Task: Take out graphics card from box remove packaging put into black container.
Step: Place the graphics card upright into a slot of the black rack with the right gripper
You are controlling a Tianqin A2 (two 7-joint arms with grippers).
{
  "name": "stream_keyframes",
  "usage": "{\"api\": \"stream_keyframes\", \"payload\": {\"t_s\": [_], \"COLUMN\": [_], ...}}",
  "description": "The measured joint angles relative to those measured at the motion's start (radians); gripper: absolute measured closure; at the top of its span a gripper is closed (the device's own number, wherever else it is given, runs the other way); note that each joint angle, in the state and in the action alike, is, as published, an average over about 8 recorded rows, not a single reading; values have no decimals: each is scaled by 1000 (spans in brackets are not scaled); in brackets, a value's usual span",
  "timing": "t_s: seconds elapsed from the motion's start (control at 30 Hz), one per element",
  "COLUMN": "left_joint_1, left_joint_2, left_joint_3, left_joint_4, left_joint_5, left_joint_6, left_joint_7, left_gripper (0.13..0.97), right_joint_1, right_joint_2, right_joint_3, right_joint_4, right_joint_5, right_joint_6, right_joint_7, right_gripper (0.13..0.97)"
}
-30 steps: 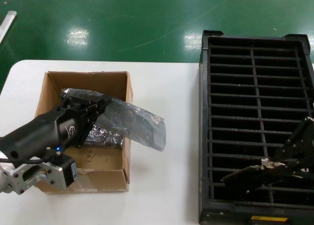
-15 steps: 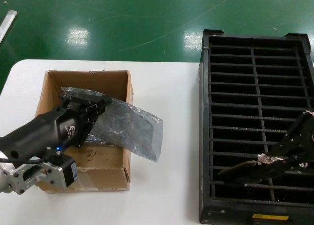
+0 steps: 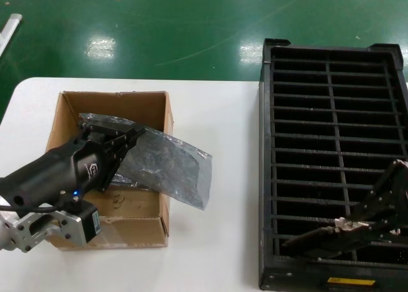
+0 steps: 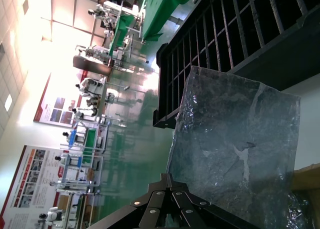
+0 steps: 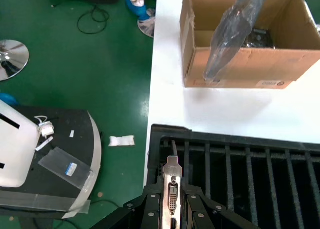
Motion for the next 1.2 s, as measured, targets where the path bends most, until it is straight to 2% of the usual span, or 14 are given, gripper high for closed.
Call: {"api": "stream_keyframes", "payload": {"t_s": [1.2], "left_joint_1": [0], "left_joint_2": [0], "left_joint_3": [0], "left_joint_4": [0], "left_joint_5": [0], "left_joint_6": [0], "left_joint_7": [0], "left_gripper": [959], "right_joint_1": [-62], "right_joint_2": [-62], "right_joint_3": [30], "right_joint_4": [-29], "right_joint_5": [-156], "right_joint_6": [4], "right_joint_7": [-35], "right_gripper": [909]}}
